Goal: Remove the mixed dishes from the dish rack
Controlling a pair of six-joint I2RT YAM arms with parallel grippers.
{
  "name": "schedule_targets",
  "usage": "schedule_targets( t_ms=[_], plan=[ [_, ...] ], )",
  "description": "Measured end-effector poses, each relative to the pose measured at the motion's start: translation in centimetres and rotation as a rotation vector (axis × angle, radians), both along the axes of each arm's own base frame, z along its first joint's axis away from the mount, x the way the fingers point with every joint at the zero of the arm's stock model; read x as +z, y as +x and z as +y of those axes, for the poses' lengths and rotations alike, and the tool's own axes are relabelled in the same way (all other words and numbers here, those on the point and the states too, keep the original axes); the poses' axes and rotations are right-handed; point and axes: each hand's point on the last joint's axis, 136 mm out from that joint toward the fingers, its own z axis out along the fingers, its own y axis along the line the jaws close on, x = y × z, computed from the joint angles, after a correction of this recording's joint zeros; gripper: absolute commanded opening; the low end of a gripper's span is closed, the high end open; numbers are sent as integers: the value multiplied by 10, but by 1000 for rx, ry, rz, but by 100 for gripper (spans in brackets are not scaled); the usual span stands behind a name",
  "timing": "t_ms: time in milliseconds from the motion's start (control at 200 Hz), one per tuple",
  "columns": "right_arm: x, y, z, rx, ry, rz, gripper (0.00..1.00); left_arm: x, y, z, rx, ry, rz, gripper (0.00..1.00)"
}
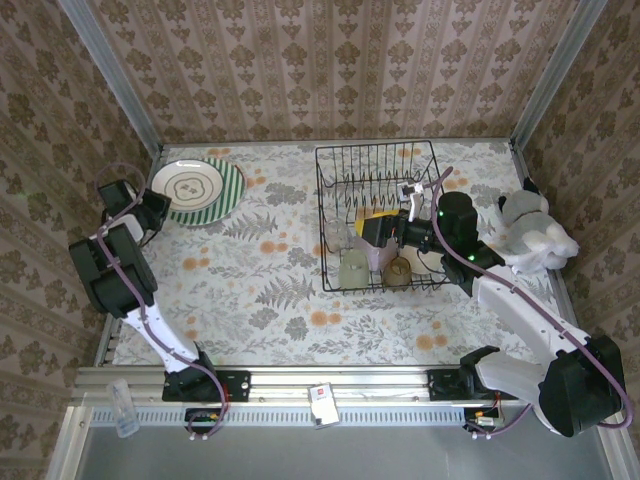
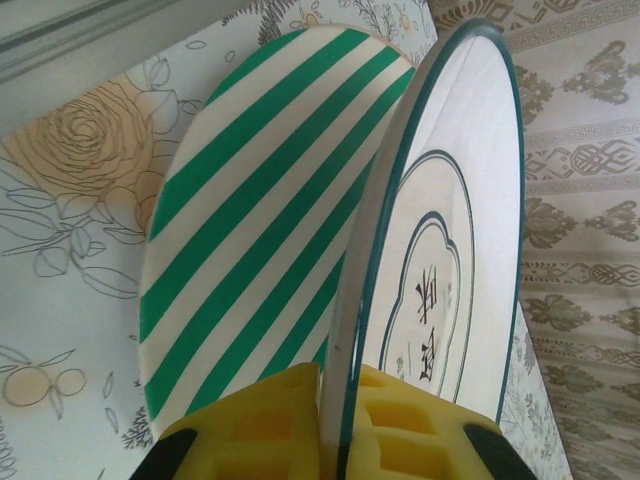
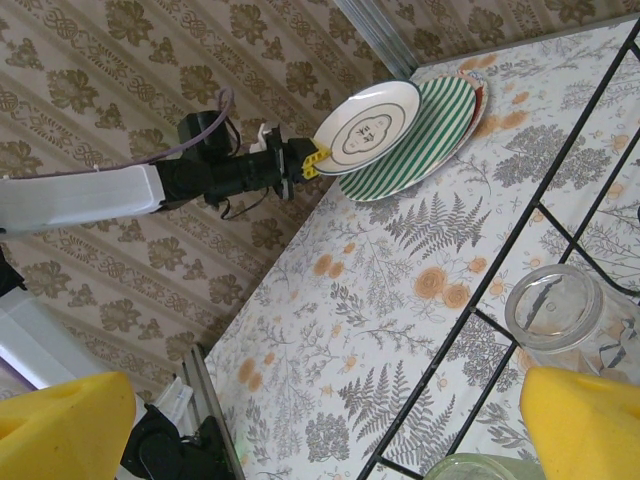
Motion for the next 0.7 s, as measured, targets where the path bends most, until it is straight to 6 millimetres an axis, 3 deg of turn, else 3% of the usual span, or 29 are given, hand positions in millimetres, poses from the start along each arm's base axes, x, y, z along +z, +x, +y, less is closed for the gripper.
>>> schedule_targets(
  t_ms=[240,515,700],
  plan=[
    [0,0,0,1,0,0,100,-5,15,-2,-19,16,15,0],
    [0,-1,1,3,-1,-1,100,-22,17,-3,-17,11,47,0],
    [0,-1,1,4,-4,-6,100,-24,20,-4,-18,12,49,11]
  ],
)
